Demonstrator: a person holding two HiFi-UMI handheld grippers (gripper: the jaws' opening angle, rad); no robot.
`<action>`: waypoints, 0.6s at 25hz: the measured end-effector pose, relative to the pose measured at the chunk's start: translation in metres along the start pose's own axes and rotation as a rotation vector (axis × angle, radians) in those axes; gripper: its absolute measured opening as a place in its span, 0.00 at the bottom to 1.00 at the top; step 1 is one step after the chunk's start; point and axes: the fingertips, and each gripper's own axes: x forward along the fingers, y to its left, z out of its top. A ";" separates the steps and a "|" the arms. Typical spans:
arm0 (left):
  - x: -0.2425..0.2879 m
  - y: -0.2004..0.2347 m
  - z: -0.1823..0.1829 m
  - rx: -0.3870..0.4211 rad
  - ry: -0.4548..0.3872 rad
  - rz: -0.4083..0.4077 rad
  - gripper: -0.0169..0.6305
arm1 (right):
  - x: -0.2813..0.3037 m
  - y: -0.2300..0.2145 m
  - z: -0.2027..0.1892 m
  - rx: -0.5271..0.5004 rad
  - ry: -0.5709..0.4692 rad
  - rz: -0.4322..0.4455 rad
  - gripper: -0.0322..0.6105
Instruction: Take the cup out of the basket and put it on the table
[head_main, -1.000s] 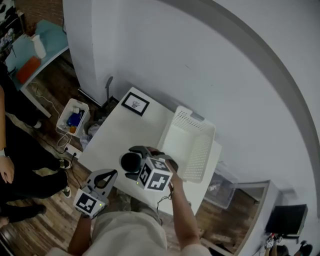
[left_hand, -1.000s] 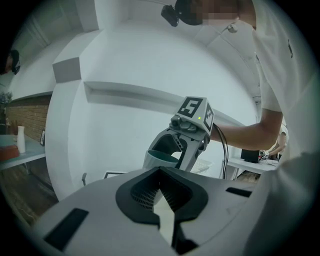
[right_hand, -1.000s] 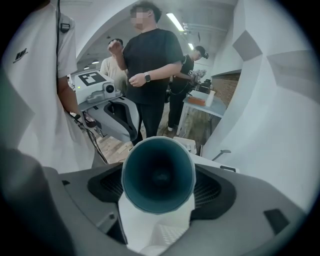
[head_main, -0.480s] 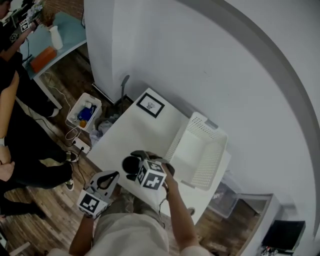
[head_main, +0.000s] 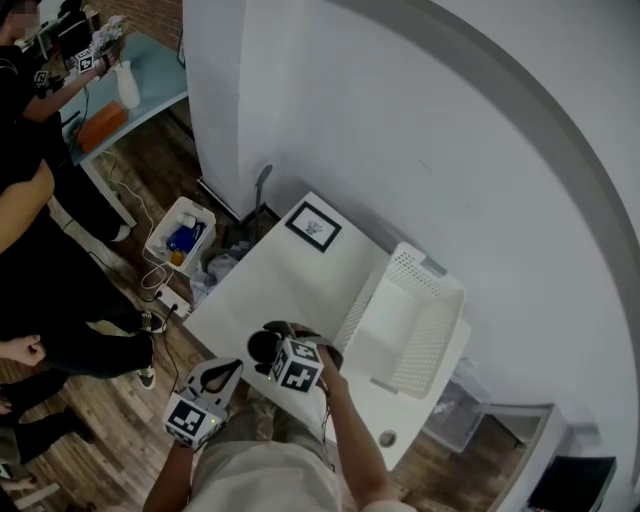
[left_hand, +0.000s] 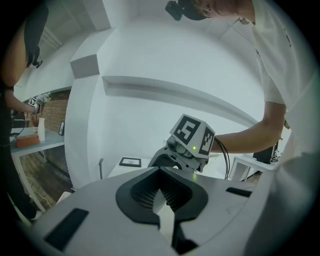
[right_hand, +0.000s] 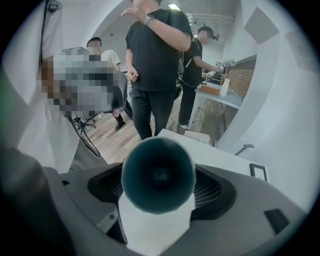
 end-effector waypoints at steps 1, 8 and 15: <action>-0.001 0.000 -0.001 0.003 0.002 0.001 0.03 | 0.004 0.000 -0.002 0.001 0.006 0.004 0.66; -0.008 0.006 -0.007 0.001 0.016 0.020 0.03 | 0.028 0.001 -0.017 0.019 0.049 0.026 0.66; -0.012 0.011 -0.009 -0.001 0.028 0.033 0.03 | 0.043 0.006 -0.026 -0.003 0.099 0.059 0.66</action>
